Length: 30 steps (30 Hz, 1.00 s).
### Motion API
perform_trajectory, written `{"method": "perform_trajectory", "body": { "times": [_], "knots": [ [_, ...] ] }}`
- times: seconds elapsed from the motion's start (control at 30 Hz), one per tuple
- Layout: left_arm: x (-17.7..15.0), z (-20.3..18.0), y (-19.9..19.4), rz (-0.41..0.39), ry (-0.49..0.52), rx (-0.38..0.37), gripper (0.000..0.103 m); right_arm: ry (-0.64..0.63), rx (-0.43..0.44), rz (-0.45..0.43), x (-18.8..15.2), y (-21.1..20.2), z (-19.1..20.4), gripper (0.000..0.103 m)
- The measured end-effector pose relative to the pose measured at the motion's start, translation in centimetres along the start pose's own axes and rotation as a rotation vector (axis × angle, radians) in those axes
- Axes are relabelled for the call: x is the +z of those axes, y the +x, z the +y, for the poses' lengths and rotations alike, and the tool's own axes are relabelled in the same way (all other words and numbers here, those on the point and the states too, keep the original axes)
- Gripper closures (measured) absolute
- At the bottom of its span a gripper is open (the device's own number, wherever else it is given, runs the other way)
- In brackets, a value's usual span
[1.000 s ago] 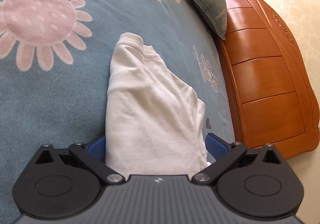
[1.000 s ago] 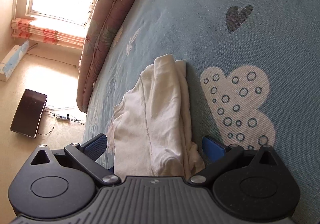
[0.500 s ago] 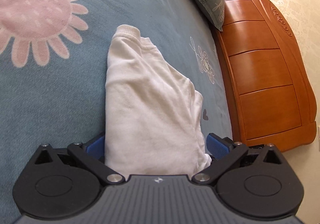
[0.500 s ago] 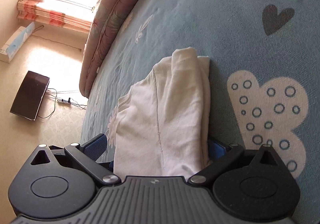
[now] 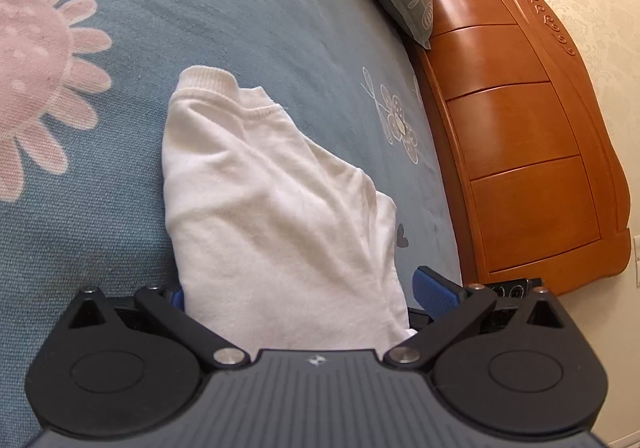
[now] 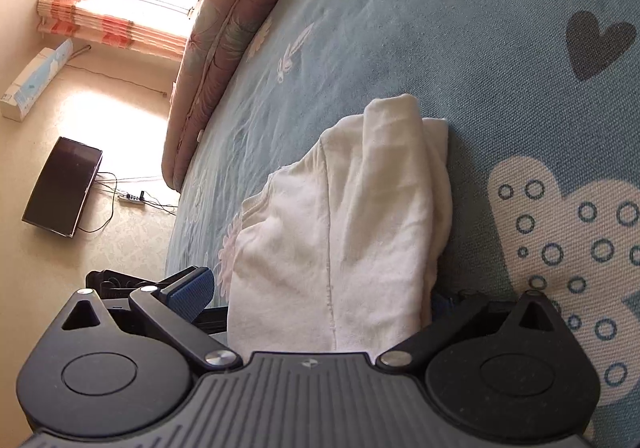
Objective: Fold clothes
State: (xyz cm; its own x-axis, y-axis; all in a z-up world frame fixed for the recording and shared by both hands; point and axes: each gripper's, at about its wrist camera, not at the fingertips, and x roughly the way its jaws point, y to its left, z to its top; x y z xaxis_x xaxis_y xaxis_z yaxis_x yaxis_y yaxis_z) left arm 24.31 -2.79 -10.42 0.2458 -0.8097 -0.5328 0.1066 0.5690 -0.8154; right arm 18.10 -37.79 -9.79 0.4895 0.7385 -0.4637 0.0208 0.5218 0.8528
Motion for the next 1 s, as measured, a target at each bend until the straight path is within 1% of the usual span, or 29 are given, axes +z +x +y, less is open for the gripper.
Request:
{"method": "perform_trajectory", "body": {
  "times": [0.07,0.2,0.33,0.4,0.47,0.5,0.53,0.63,0.7,0.8,0.87,1.0],
  "knots": [
    [-1.2,0.4,-0.8,0.009,-0.019,-0.02,0.001,0.003,0.01,0.017,-0.8,-0.7,-0.1,0.0],
    [-3.0,1.0,-1.8,0.012,0.012,-0.045,0.001,0.027,0.057,0.036,-2.5,-2.2,-1.0,0.0],
    [-1.1,0.3,-0.2,0.024,-0.002,-0.024,0.001,0.062,0.079,0.021,-1.0,-1.3,-1.1,0.0],
    [-0.1,-0.2,1.0,0.022,-0.005,-0.02,0.001,0.06,0.071,0.017,-0.2,-0.4,-0.8,0.0],
    [0.2,-0.7,1.5,0.026,-0.017,0.002,0.001,0.055,0.052,0.025,0.1,0.2,-0.4,0.0],
    [0.0,-0.8,1.5,0.029,-0.003,0.003,0.001,0.047,0.051,0.03,0.0,0.1,-0.3,0.0],
    [-0.4,-0.6,1.2,0.037,-0.002,-0.015,0.001,0.037,0.063,0.034,-0.2,-0.1,-0.4,0.0],
    [-1.1,0.1,0.7,0.039,0.013,-0.071,0.001,0.049,0.135,0.025,-0.5,-1.0,-1.4,0.0],
    [-0.9,0.2,0.8,0.043,-0.008,-0.067,0.001,0.081,0.168,0.018,-0.3,-1.2,-1.9,0.0],
    [-0.5,-0.5,1.6,0.062,-0.013,-0.027,0.001,0.123,0.17,0.037,0.6,-0.8,-1.9,0.0],
    [-0.7,-0.7,1.4,0.061,-0.007,-0.02,0.002,0.13,0.168,0.046,0.8,-0.7,-1.7,0.0],
    [-0.8,-0.5,0.8,0.036,-0.059,-0.063,0.002,0.124,0.178,0.044,0.7,-1.1,-1.2,0.0]
  ]
}}
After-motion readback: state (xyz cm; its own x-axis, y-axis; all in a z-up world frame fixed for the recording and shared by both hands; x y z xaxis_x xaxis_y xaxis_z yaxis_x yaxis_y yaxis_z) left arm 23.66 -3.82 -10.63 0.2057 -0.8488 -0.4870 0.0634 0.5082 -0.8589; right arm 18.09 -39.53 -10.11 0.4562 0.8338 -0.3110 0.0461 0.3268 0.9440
